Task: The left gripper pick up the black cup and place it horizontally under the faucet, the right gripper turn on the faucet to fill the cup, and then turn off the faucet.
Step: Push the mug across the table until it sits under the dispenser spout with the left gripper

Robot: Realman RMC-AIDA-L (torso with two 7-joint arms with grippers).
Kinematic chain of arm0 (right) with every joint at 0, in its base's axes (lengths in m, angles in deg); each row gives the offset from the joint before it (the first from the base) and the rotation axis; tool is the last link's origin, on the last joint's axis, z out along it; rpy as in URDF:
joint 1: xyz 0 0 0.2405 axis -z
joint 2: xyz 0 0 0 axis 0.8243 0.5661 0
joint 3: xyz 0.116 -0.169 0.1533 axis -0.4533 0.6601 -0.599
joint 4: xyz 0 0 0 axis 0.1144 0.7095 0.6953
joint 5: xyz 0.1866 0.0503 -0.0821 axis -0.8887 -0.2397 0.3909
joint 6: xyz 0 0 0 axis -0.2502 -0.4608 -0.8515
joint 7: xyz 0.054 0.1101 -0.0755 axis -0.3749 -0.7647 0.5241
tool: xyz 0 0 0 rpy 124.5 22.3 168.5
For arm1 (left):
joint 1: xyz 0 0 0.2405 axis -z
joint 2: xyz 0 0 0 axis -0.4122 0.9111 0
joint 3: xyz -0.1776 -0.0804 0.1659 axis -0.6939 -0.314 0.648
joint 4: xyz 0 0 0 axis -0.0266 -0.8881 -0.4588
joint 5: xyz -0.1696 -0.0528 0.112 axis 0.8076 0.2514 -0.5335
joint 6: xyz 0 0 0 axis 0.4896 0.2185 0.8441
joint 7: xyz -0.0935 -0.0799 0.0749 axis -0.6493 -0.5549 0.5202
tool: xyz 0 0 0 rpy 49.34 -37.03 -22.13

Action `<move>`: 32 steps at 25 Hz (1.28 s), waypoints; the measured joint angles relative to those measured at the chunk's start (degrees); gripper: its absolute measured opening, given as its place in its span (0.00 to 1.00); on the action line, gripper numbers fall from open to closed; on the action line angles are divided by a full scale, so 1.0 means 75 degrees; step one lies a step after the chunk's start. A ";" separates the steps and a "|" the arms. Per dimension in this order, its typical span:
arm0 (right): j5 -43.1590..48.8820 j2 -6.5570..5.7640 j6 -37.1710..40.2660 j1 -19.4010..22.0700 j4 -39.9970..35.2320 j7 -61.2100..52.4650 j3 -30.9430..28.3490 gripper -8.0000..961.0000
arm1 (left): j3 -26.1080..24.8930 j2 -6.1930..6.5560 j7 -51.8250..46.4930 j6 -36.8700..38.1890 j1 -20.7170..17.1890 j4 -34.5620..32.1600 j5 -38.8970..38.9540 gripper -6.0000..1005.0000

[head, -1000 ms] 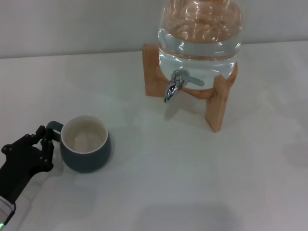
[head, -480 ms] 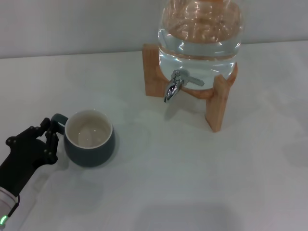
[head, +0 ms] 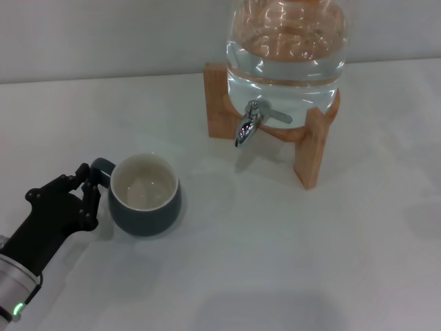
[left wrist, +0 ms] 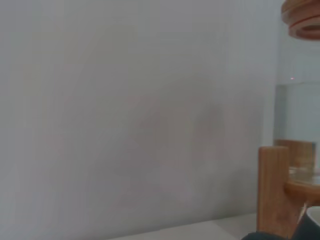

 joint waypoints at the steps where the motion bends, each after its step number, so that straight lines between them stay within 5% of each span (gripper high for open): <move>1: 0.0000 0.0001 0.0000 0.0001 0.0000 0.0000 0.0000 0.87 | 0.0000 0.0000 0.0000 -0.0052 0.0001 0.0017 -0.0040 0.14; 15: 0.0012 0.0024 -0.0029 0.0001 -0.0001 0.0000 0.0000 0.87 | -0.0007 0.0000 0.0000 -0.0534 -0.0065 0.0117 -0.0199 0.14; 32: 0.0040 0.0038 -0.0003 -0.0007 -0.0001 0.0001 0.0000 0.87 | -0.0059 -0.0017 0.0000 0.0230 0.0415 0.0121 -0.0146 0.14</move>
